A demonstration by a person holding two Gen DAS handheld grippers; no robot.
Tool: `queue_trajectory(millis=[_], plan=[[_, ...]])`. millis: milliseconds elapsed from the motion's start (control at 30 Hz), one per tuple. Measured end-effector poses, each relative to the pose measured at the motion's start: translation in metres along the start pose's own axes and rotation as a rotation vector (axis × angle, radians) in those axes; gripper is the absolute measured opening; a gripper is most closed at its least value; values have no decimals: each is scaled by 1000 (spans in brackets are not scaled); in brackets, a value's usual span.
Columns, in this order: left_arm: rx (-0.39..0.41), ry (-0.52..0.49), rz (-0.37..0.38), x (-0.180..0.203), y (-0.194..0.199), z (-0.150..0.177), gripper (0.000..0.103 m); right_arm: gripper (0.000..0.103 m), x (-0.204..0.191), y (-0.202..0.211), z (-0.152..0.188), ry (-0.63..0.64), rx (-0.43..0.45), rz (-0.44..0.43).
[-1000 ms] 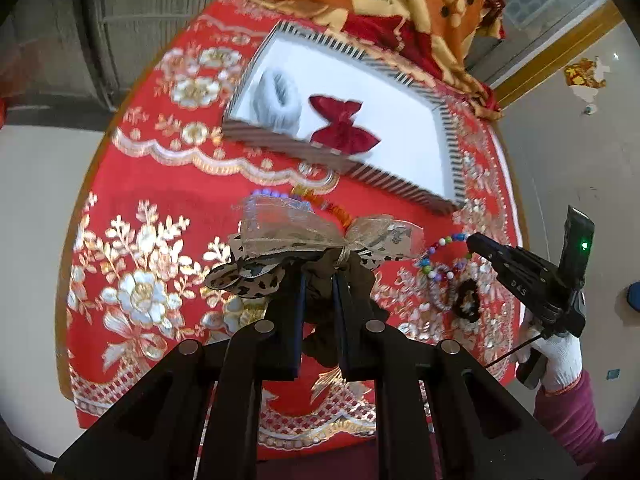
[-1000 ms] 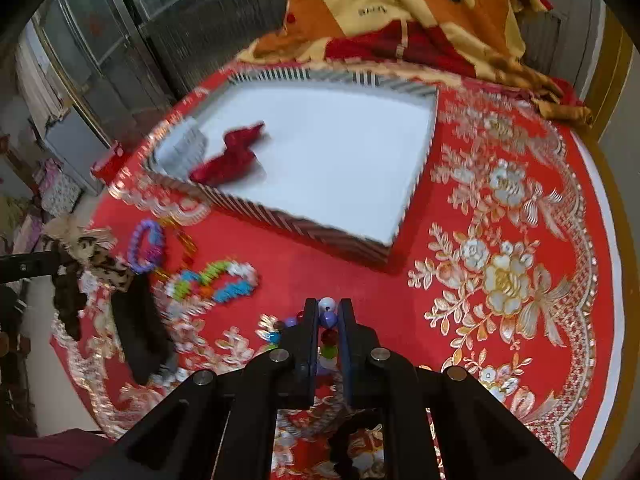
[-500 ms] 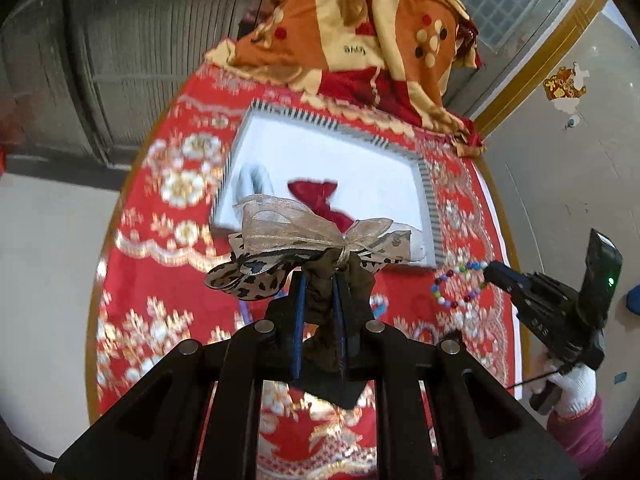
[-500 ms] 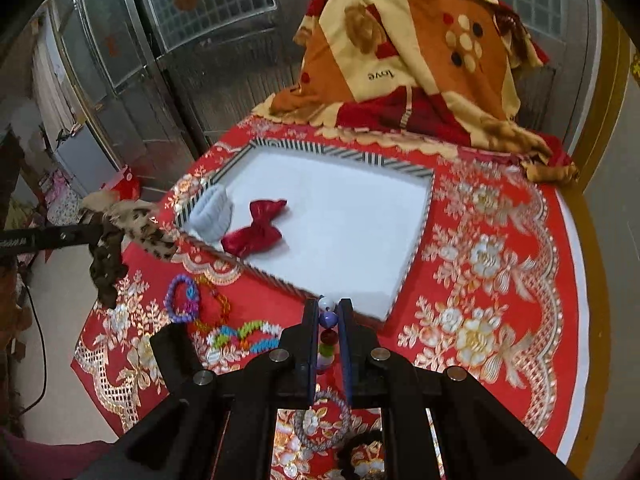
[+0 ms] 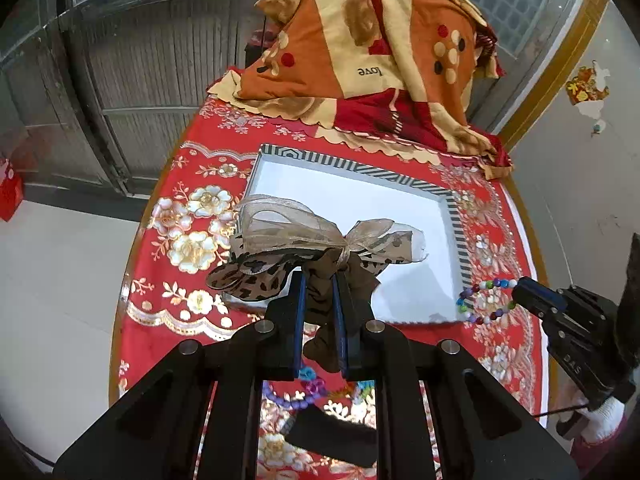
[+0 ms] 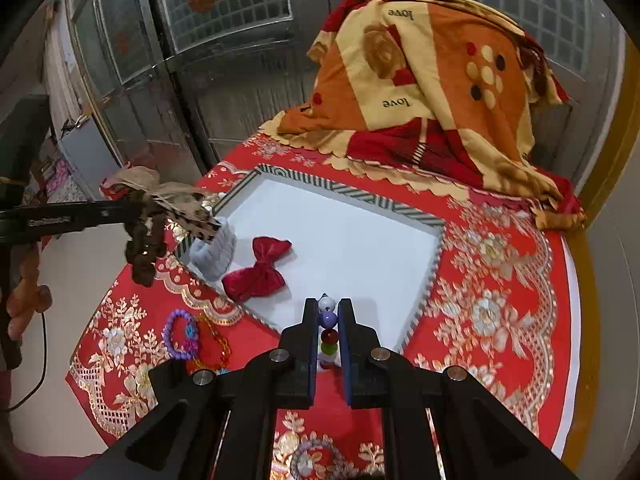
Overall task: Organize jewelry
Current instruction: 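Carry leopard bow in left gripper and bead bracelet in right gripper over the tray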
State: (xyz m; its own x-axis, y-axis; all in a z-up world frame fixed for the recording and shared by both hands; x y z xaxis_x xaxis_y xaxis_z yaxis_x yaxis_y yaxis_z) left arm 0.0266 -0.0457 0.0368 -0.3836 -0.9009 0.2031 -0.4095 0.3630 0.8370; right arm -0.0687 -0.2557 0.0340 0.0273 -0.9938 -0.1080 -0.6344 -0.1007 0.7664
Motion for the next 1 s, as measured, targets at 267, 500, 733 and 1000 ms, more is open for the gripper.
queue_trajectory(millis=[267, 500, 733, 1000], plan=[[-15, -4, -49, -3, -25, -19, 12, 9, -6, -24, -25, 33, -13, -6], [-41, 1, -84, -9, -55, -35, 12, 9, -13, -50, -53, 57, -16, -27], [-68, 33, -83, -16, -88, -54, 12, 9, -18, -90, -80, 62, -42, -53], [-101, 71, -100, -26, -131, -80, 12, 9, -26, -141, -102, 24, -72, -111]])
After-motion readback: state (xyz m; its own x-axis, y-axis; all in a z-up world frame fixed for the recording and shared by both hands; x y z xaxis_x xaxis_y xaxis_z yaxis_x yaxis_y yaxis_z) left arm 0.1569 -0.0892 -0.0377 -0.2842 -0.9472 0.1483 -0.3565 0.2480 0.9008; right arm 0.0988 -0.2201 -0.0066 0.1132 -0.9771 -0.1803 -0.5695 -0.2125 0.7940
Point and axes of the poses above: each gripper's, at about its wrist camera, not at the fingertips, and y roughly against the way its jaws point, x to its right, z to its underside, the point moved 5 cm from there along -y, roughly the way its jaws point
